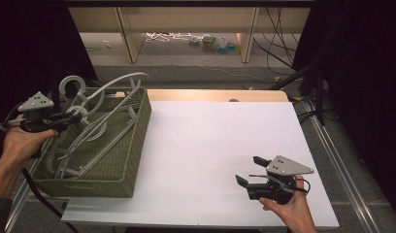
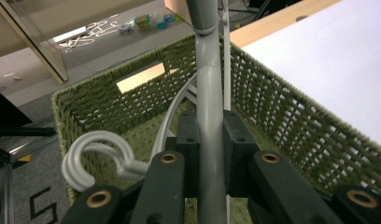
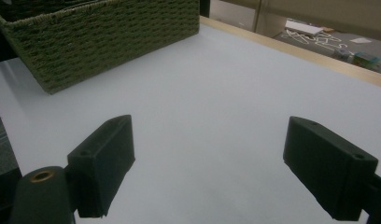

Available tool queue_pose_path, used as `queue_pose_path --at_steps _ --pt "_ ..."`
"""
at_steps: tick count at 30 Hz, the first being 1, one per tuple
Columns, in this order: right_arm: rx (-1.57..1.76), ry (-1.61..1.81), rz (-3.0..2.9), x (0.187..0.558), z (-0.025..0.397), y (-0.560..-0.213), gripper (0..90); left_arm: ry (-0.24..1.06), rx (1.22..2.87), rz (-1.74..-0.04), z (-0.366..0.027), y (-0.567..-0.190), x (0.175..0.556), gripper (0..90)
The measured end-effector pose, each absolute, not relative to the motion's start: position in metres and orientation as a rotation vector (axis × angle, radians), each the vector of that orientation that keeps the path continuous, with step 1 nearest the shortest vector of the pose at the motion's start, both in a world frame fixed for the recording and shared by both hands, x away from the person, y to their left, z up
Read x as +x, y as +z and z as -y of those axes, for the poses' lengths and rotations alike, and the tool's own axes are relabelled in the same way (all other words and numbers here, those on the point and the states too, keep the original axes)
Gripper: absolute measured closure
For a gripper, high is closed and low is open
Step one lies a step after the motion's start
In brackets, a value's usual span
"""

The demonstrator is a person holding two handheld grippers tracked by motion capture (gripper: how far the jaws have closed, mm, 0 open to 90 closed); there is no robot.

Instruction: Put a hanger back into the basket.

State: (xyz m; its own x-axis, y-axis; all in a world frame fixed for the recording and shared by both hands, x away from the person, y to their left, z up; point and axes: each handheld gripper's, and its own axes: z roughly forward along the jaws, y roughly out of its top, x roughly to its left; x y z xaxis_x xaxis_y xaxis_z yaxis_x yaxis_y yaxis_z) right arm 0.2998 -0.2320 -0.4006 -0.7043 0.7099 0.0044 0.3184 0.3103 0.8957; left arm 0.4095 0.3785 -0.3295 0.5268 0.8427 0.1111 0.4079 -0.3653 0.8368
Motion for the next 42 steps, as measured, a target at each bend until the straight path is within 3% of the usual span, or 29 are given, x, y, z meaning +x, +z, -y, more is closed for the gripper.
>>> queue_pose_path --at_steps 15,17,19,21,24,26,28,32,37,42 --pt "0.921 1.363 -2.185 0.3 0.233 -0.401 17.3 0.688 2.124 -1.034 -0.395 -0.348 0.414 79.5" --pt "0.925 1.359 -2.193 0.3 0.233 -0.401 17.3 0.679 2.043 -1.074 -0.393 -0.353 0.415 79.5" --pt "0.918 1.358 -2.187 0.3 0.234 -0.401 17.3 0.674 2.122 -1.042 -0.397 -0.352 0.416 79.5" --pt "0.92 1.356 -2.191 0.3 0.234 -0.4 17.3 0.663 2.071 -1.066 -0.394 -0.357 0.416 79.5" --pt "0.922 1.354 -2.193 0.3 0.234 -0.4 17.3 0.661 2.132 -1.051 -0.396 -0.358 0.417 79.5" --pt "0.922 1.357 -2.191 0.3 0.234 -0.401 17.3 0.659 2.066 -1.077 -0.393 -0.365 0.419 79.5" --pt "0.917 1.359 -2.189 0.301 0.234 -0.401 17.3 0.646 2.142 -1.058 -0.397 -0.365 0.42 79.5" --pt "0.916 1.358 -2.192 0.3 0.233 -0.401 17.3 0.611 2.082 -1.096 -0.396 -0.374 0.422 79.5" --pt "0.915 1.357 -2.194 0.301 0.233 -0.401 17.3 0.588 2.18 -1.059 -0.403 -0.377 0.426 79.5" --pt "0.919 1.355 -2.197 0.301 0.235 -0.4 17.3 0.547 2.145 -1.089 -0.403 -0.383 0.424 79.5"
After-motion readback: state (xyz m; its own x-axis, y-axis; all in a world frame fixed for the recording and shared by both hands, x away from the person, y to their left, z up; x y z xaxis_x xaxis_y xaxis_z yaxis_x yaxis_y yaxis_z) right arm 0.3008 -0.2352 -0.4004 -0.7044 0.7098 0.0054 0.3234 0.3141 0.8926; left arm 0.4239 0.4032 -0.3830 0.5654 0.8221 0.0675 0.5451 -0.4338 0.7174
